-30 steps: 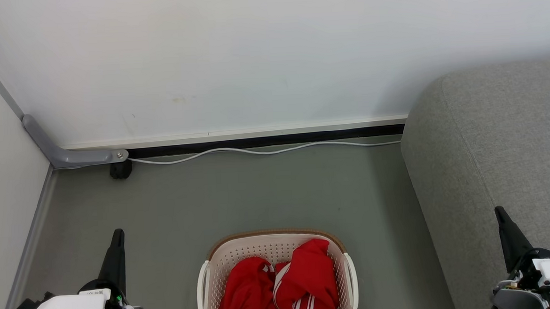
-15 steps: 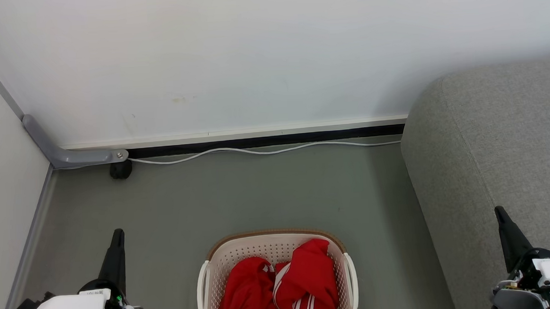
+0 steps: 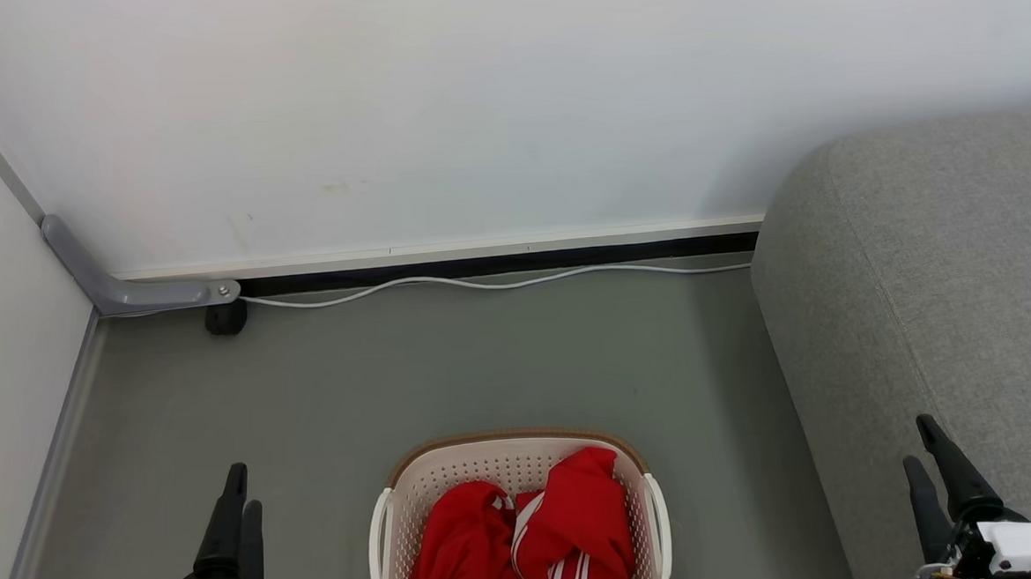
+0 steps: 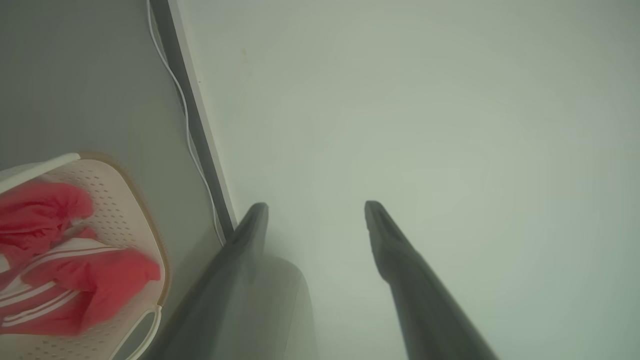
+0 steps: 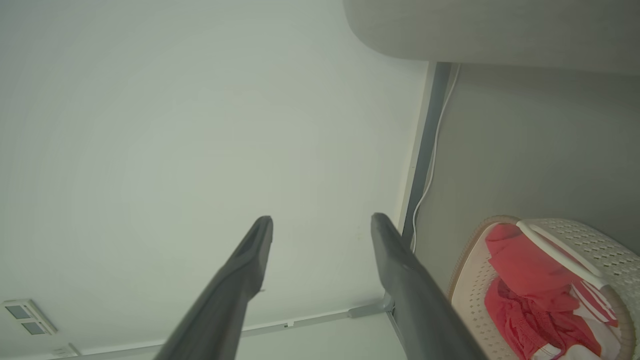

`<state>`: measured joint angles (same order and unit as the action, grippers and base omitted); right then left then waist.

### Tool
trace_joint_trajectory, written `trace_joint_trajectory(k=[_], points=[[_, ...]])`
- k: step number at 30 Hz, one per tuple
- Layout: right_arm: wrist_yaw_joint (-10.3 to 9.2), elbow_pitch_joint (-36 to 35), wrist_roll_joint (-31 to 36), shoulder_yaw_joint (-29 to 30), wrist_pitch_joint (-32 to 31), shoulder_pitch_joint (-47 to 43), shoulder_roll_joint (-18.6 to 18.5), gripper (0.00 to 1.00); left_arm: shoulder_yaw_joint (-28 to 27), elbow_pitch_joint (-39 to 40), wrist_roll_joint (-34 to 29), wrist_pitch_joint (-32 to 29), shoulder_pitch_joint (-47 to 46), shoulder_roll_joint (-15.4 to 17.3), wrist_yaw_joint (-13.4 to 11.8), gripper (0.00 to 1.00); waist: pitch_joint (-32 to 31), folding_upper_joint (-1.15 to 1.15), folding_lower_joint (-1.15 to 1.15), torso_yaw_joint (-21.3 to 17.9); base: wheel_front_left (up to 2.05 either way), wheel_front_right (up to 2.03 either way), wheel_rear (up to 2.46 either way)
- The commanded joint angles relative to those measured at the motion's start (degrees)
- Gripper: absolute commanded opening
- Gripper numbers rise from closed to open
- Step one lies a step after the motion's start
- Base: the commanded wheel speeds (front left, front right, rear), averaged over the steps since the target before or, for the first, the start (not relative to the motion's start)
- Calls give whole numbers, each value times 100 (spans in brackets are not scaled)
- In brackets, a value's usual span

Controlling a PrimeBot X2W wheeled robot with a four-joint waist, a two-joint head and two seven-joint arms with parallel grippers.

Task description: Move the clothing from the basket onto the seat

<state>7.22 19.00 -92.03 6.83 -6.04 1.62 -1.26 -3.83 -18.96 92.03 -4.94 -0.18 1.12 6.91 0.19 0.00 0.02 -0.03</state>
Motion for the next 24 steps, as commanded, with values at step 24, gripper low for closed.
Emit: trace_joint_trajectory(k=[24], points=[[20,-90,674,-760,537,741,-637,100,46,176,-1605,428,-546,98,-10,100,48,0,-2,-28,0,0,0]])
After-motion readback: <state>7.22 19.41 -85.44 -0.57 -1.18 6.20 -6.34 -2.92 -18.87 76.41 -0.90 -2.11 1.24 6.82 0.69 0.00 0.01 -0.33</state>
